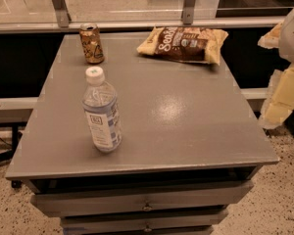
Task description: Knock blue plastic bottle over
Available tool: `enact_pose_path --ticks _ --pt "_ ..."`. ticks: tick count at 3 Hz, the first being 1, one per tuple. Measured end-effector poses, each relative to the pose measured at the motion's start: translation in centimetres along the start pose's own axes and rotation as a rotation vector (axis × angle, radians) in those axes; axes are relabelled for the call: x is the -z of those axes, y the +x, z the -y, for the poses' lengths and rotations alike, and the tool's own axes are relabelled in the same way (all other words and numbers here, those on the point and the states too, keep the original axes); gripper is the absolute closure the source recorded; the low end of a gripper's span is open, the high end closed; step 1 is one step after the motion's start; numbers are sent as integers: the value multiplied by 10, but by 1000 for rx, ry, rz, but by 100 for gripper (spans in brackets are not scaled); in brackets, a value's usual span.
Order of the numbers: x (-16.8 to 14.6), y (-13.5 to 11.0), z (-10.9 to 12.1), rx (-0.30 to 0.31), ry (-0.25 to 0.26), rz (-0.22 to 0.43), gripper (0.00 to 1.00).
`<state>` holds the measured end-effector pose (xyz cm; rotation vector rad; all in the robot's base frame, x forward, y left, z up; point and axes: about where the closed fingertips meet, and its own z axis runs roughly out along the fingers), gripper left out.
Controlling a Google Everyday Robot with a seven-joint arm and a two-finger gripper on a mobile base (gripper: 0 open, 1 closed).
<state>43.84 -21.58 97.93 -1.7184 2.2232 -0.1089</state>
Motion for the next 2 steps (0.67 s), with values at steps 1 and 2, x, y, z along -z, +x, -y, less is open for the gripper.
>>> enact_pose_path --ticks 1,2 --pt "0 0 0 0 0 0 0" --pt "0 -2 -1 -3 5 16 0"
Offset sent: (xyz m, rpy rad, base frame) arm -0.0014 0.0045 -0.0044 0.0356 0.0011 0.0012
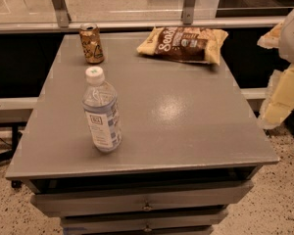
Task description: Knock blue plastic bottle over
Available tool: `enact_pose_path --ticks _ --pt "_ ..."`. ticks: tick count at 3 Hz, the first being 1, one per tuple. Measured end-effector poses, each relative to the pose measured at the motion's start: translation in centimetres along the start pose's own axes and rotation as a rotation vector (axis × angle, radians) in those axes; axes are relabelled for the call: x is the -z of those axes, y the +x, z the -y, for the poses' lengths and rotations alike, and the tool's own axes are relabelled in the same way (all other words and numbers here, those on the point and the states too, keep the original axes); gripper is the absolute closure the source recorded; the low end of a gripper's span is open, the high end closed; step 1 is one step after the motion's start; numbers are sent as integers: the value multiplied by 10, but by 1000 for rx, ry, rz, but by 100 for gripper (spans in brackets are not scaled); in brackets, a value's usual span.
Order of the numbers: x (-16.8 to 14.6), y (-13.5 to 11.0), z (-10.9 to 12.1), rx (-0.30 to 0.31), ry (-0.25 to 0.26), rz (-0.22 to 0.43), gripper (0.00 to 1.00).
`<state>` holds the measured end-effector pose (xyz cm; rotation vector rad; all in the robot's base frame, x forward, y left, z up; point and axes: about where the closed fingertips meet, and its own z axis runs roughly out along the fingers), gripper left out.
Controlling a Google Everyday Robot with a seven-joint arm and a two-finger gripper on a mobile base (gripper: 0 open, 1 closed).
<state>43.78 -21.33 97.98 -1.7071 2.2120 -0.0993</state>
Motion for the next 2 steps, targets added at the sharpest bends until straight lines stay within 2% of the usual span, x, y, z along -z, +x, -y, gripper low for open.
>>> enact_pose_path --ticks 1,2 --pt "-17 -13 -10 -32 -28 102 0" --pt "-56 -36 -27 -70 -68 282 0"
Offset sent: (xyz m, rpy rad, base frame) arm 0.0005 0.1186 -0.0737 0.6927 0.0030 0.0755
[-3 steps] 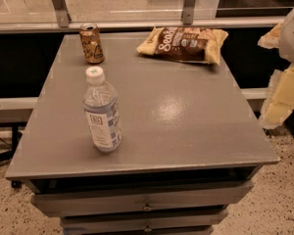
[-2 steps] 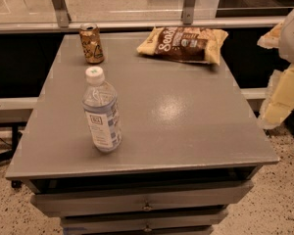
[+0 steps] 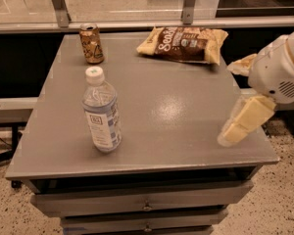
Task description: Knock blue plastic bottle over
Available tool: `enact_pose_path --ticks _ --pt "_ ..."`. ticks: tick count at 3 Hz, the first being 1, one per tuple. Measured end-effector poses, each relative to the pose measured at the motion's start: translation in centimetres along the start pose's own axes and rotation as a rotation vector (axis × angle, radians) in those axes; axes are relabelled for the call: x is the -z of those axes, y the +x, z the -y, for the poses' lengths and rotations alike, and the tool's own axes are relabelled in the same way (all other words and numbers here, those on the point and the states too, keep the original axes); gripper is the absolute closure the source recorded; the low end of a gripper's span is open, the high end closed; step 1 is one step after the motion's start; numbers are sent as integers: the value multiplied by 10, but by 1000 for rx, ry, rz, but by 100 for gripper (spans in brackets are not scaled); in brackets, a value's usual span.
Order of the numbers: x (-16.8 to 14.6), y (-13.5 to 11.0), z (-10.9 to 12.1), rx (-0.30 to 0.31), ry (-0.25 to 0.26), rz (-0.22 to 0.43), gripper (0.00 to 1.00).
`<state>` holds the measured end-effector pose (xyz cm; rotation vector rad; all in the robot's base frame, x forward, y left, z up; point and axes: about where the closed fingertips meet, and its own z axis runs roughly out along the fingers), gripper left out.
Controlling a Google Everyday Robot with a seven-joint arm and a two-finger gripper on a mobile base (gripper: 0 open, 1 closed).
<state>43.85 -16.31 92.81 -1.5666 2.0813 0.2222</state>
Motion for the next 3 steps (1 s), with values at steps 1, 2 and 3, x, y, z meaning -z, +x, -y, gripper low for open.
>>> enact_pose_path --ticks 1,2,3 --pt "-40 -18 -16 -16 -38 176 0" --pt "-70 -63 -32 -14 -91 387 0" --pt "-87 -112 -50 -34 -155 587 0"
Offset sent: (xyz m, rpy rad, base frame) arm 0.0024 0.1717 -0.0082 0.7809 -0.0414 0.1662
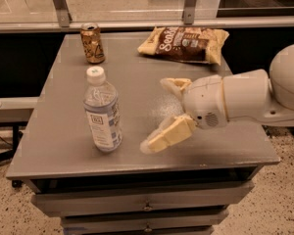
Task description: Knock blue plastic bottle over
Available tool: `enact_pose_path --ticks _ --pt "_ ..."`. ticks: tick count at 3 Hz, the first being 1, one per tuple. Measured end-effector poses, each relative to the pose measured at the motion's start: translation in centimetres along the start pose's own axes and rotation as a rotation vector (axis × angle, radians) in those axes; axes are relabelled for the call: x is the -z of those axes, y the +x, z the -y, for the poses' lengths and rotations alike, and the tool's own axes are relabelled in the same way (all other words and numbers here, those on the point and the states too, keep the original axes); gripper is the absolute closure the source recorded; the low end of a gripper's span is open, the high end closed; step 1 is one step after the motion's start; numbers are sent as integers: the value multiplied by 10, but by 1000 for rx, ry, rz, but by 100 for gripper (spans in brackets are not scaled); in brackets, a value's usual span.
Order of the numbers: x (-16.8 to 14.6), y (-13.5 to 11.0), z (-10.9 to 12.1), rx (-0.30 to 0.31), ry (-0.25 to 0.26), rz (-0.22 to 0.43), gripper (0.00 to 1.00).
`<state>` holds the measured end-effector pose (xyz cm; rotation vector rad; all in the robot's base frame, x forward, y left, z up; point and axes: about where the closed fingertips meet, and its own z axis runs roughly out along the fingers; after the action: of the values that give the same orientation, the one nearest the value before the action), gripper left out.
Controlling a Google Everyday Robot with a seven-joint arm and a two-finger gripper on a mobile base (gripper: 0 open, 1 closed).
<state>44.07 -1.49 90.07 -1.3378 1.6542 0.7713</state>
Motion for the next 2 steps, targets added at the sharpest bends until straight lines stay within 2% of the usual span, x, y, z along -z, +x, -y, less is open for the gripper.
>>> enact_pose_path --ticks 1,2 --pt "-36 -31 -16 -44 -59 183 0" --pt "-64 -47 -26 -87 -96 294 0"
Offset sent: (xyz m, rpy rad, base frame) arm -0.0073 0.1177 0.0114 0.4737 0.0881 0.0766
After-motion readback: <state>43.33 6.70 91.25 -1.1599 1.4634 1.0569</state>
